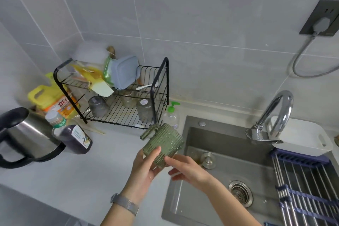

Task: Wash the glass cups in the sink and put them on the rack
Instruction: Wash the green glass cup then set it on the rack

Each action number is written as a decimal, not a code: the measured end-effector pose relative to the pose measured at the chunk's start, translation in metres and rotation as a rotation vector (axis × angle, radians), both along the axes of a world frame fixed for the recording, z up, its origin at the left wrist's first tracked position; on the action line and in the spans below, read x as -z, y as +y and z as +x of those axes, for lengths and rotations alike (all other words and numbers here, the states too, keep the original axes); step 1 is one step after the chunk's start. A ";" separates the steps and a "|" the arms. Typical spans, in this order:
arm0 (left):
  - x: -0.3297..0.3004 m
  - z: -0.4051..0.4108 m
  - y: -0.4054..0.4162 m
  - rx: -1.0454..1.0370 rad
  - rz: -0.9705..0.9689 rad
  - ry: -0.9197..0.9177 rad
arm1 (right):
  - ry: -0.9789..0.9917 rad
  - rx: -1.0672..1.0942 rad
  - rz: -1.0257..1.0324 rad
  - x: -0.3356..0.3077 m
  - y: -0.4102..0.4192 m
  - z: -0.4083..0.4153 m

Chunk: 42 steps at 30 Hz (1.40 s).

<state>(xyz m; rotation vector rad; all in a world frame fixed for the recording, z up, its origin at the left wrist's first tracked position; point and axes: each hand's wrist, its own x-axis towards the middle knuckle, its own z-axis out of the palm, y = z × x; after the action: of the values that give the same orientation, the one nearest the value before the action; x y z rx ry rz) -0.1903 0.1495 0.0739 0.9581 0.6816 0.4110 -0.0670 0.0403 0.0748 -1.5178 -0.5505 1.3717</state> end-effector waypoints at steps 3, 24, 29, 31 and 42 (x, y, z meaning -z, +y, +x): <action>-0.003 -0.020 0.030 -0.068 0.029 0.067 | -0.291 -0.074 -0.084 0.002 0.017 -0.005; 0.014 0.030 0.261 -0.069 0.908 0.798 | -0.905 -0.178 -0.401 0.013 0.074 0.023; 0.022 0.050 0.277 -0.025 1.133 0.904 | -0.930 -0.173 -0.417 0.023 0.072 0.021; 0.027 0.056 0.281 0.022 1.159 0.922 | -0.903 -0.176 -0.427 0.029 0.070 0.018; 0.034 0.080 0.286 0.168 1.176 0.872 | -0.868 -0.172 -0.434 0.038 0.074 0.024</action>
<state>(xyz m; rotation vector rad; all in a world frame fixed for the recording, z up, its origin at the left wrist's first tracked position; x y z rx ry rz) -0.1102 0.4354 0.0401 2.3675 1.1493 0.1987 -0.0426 0.1144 0.0369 -2.4829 -0.9643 0.9274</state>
